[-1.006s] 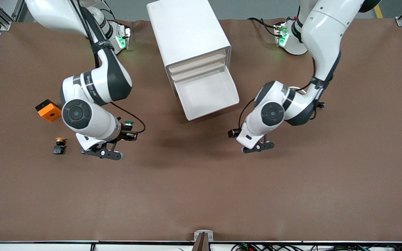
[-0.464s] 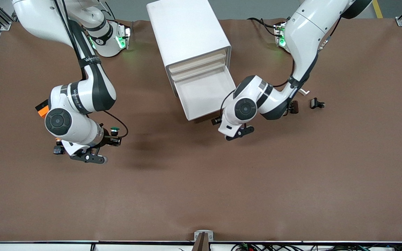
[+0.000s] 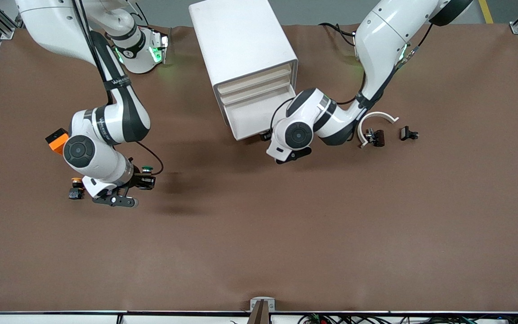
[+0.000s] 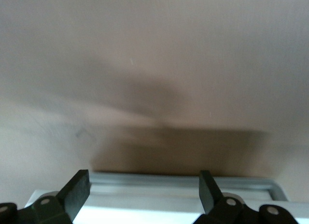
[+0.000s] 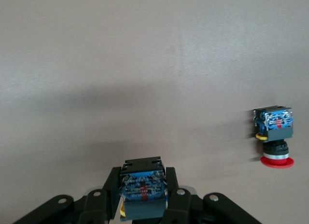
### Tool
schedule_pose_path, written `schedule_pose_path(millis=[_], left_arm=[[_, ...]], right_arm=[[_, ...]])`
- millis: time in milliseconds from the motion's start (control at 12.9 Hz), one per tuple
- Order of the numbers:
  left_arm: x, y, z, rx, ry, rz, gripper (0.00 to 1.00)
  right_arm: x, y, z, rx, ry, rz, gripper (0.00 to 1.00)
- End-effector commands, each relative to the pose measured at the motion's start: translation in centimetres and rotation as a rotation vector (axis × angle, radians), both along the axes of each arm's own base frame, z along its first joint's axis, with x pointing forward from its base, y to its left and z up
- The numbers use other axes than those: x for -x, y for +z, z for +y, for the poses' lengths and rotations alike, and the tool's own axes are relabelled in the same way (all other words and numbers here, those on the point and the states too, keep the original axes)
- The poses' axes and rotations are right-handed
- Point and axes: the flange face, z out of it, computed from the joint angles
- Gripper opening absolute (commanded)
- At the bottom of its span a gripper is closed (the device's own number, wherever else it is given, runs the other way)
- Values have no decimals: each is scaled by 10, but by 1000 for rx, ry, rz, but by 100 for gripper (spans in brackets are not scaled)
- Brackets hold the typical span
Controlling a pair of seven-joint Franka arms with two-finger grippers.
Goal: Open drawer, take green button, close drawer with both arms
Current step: 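Push the drawer closed with the left gripper while the right gripper lowers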
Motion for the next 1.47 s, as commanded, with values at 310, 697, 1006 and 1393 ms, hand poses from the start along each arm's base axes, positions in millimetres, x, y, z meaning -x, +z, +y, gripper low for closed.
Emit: schedule_pose_path(millis=[310,697,1006,1393], left_arm=[[52,-1,-42,12,1,99,100],[84,-4,-68,9,-21,122,100],[33,10,-45,12,53,66,100],[-86,66,29,8,218,-121,100]], right_arm=[[4,-2,-30,6,-5,-73,0],[13,-27,-45,6,-26,-89,0],[10,-47,-70,10,-71,-70,0],[9,-57,-73,11,-77,-66,0]])
